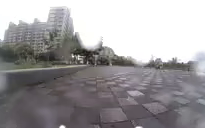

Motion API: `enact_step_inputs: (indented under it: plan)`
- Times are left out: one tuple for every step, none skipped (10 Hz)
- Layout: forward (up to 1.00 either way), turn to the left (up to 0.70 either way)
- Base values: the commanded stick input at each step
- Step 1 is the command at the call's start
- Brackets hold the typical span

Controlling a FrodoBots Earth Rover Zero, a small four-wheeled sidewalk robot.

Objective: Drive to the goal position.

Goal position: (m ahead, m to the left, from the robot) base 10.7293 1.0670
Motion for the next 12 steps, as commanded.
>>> enact_step_inputs:
  plan:
    - [0.00,0.00]
    - [0.00,0.00]
    - [0.00,-0.96]
    - [0.00,-0.68]
    - [0.00,-0.37]
    - [0.00,-0.05]
    - [0.03,0.00]
    - [0.94,0.00]
    - [1.00,0.00]
    - [1.00,0.00]
    - [1.00,0.00]
    - [1.00,0.00]
